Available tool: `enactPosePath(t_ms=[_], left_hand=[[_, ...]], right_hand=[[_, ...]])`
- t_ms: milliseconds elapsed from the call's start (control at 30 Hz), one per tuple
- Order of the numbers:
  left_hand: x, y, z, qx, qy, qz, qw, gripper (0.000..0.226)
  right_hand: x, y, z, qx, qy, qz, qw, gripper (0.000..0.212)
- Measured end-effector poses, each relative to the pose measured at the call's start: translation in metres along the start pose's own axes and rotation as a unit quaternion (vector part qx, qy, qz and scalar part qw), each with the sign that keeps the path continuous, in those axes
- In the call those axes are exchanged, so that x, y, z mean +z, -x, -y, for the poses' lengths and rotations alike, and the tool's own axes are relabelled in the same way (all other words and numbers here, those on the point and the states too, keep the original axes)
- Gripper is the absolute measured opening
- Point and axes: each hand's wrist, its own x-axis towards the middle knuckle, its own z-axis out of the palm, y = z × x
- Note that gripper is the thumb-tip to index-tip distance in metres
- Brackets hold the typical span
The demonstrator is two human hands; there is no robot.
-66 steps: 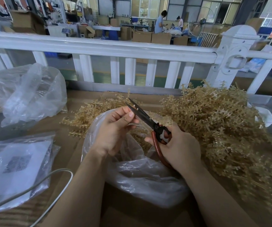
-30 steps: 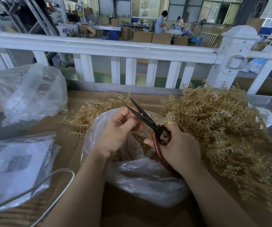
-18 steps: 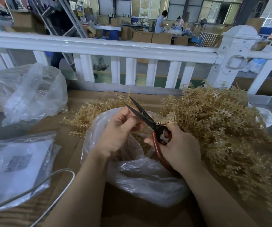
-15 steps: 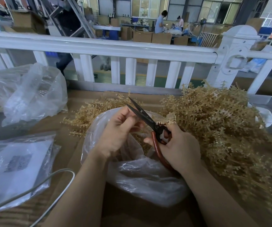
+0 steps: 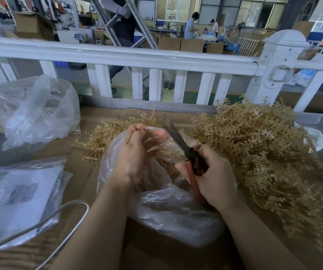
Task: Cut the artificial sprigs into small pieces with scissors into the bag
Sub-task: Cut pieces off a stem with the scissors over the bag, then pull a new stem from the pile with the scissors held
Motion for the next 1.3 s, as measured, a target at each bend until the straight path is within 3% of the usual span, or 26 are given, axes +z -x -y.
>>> enactPosePath(t_ms=[167,233,300,333,433,567,700,800,900,1000,1100,1200,1300], left_hand=[[0.001,-0.001,0.000,-0.003,0.025,0.056,0.998,0.012],[0.002,-0.001,0.001,-0.005,0.029,0.091,0.995,0.004],[0.002,-0.001,0.001,-0.008,0.031,0.111,0.993,0.005],[0.003,-0.001,0.002,-0.010,0.033,0.115,0.993,0.005],[0.004,0.000,0.003,-0.022,0.036,0.109,0.993,0.007],[0.004,0.000,0.005,-0.046,0.029,0.115,0.992,0.003],[0.002,0.002,0.006,-0.040,0.007,0.106,0.994,0.034],[0.003,0.003,0.005,-0.080,-0.060,0.097,0.990,0.053],[0.005,0.004,0.005,-0.098,-0.109,0.113,0.983,0.048],[0.007,0.006,0.003,-0.065,-0.099,0.139,0.983,0.026],[0.008,0.007,0.000,-0.033,-0.105,0.140,0.984,0.021],[0.012,0.010,-0.002,0.016,-0.111,0.117,0.987,0.026],[0.014,0.013,-0.005,0.136,-0.181,0.048,0.973,0.032]], right_hand=[[0.000,-0.005,-0.005,0.136,-0.110,0.016,0.984,0.063],[0.000,-0.007,-0.005,0.161,-0.123,0.022,0.979,0.050],[-0.001,-0.009,-0.007,0.162,-0.132,0.019,0.978,0.024],[-0.001,-0.009,-0.010,0.161,-0.145,0.016,0.976,0.022],[-0.003,-0.011,-0.011,0.166,-0.184,0.002,0.969,0.043],[-0.004,-0.012,-0.003,0.174,-0.234,-0.035,0.956,0.035],[-0.004,-0.014,0.000,0.188,-0.238,-0.042,0.952,0.030],[-0.005,-0.013,0.001,0.190,-0.239,-0.041,0.951,0.029],[-0.007,-0.013,0.004,0.184,-0.245,-0.042,0.951,0.029],[-0.007,-0.013,0.003,0.178,-0.260,-0.038,0.948,0.030],[-0.005,-0.012,0.000,0.177,-0.270,-0.037,0.946,0.030],[-0.003,-0.011,-0.003,0.177,-0.275,-0.038,0.944,0.029],[-0.003,-0.010,-0.004,0.170,-0.294,-0.041,0.940,0.018]])
